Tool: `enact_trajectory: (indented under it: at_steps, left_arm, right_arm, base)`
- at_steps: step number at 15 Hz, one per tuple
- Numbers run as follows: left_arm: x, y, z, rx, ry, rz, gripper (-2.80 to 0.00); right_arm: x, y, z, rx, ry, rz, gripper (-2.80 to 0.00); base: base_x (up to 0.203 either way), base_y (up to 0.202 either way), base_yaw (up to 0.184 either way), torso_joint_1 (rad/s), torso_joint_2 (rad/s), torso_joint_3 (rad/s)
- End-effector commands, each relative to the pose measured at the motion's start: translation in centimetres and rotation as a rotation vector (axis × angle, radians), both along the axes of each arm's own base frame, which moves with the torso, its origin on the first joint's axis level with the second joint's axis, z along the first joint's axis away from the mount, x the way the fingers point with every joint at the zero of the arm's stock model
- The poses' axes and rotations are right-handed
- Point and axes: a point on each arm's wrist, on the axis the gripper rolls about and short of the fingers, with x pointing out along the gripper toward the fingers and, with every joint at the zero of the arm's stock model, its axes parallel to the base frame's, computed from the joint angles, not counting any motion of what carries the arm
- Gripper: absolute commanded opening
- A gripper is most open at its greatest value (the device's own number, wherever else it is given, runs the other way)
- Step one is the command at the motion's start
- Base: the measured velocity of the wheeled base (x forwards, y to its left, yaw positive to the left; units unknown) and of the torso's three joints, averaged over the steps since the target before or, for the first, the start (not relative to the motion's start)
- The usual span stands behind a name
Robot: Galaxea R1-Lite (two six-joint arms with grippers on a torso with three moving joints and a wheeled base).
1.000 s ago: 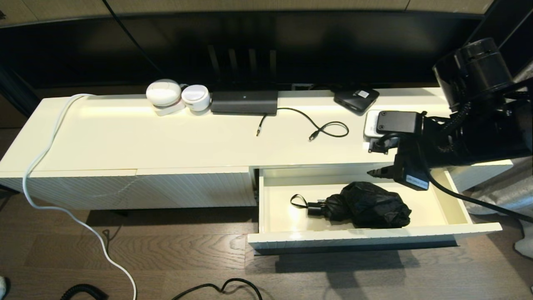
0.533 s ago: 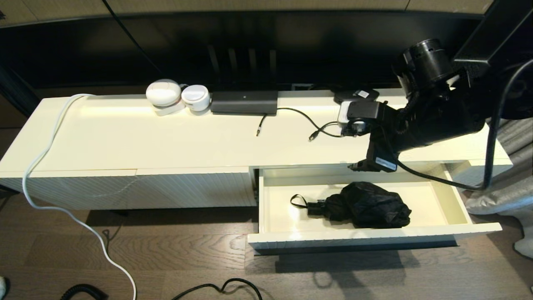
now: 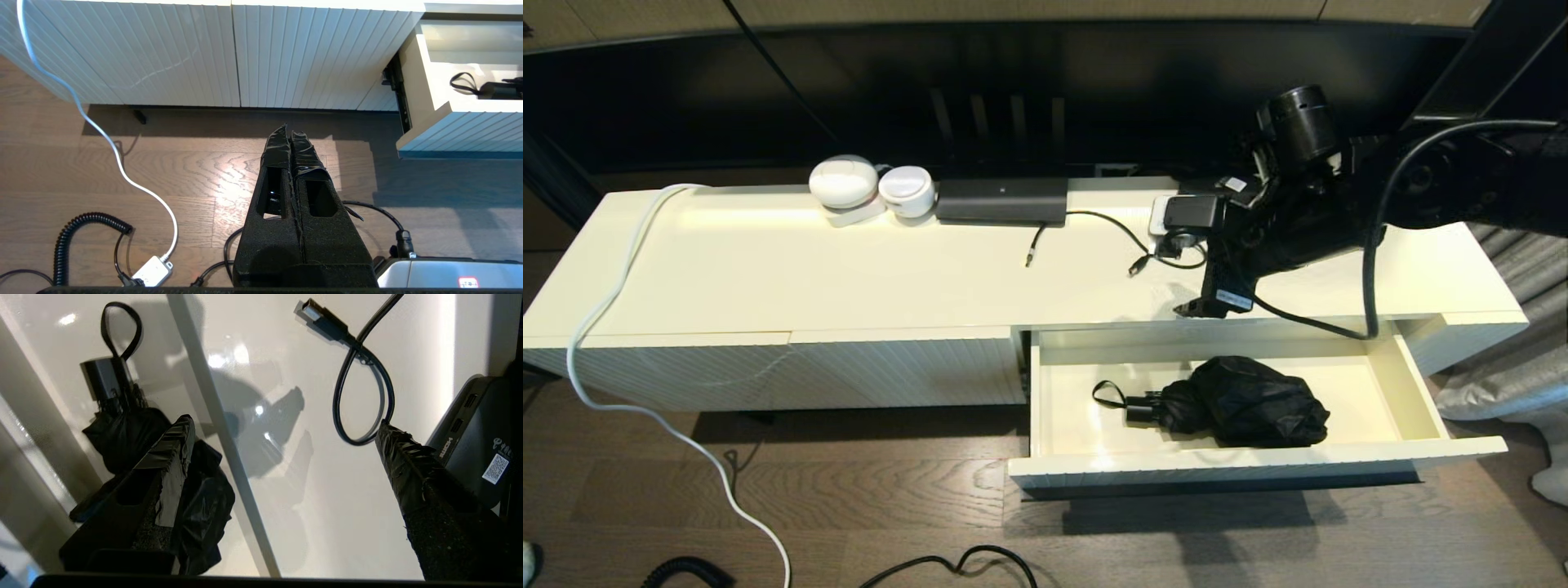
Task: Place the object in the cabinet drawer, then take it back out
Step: Put the data cable in the drawer
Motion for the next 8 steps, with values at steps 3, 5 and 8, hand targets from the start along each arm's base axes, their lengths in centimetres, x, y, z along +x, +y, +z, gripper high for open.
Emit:
enact_trajectory:
  at_steps: [3, 5, 8]
  left_arm:
    - [0.0, 0.0, 0.0, -0.001, 0.001, 0.0, -2.8]
    - [0.0, 0.0, 0.0, -0.001, 0.001, 0.0, -2.8]
    - [0.0, 0.0, 0.0, -0.001, 0.001, 0.0, -2.8]
  right_arm:
    - [2.2, 1.0, -2.2, 0.053, 0.002, -0.034, 0.0]
    - [2.8, 1.0, -2.6, 0.065, -0.011, -0.046, 0.0]
    - [3.9, 0.8, -2.9, 0.151, -0.033, -0.11, 0.0]
  base:
    - [0.0, 0.0, 0.0, 0.0, 0.0, 0.0]
    - [0.0, 0.0, 0.0, 0.0, 0.0, 0.0]
    - [0.0, 0.0, 0.0, 0.0, 0.0, 0.0]
